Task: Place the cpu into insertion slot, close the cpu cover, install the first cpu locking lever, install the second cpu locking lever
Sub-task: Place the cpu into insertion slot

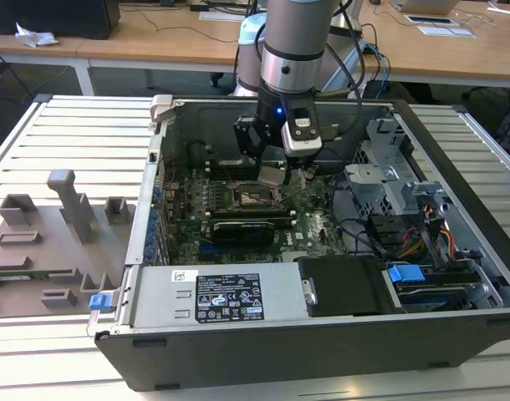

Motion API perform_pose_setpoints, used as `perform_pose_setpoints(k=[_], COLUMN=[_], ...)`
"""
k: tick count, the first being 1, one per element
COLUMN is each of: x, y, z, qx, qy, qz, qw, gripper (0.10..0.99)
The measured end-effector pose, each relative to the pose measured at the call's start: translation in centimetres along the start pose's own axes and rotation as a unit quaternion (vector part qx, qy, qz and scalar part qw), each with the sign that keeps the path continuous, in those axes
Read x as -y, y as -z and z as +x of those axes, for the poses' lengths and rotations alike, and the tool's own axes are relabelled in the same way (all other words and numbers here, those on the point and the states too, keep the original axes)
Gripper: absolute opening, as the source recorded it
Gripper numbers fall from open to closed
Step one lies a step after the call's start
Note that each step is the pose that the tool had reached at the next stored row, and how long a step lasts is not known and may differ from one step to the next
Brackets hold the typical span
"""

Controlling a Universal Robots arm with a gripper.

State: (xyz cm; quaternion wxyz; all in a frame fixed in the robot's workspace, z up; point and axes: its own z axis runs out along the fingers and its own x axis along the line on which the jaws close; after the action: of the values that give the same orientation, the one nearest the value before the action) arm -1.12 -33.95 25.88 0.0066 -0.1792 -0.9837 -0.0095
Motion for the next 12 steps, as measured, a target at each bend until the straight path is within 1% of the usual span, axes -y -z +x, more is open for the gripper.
perform_pose_setpoints(k=[6, 8, 12], x=[0.00, 0.00, 0.00], y=[-0.01, -0.02, -0.02], z=[0.00, 0.00, 0.00], qx=[0.0005, 0.0008, 0.0010], qy=[-0.018, -0.028, -0.038], qz=[0.0002, 0.0004, 0.0005], qw=[0.9998, 0.9996, 0.9993], gripper=[0.545, 0.545, 0.545])
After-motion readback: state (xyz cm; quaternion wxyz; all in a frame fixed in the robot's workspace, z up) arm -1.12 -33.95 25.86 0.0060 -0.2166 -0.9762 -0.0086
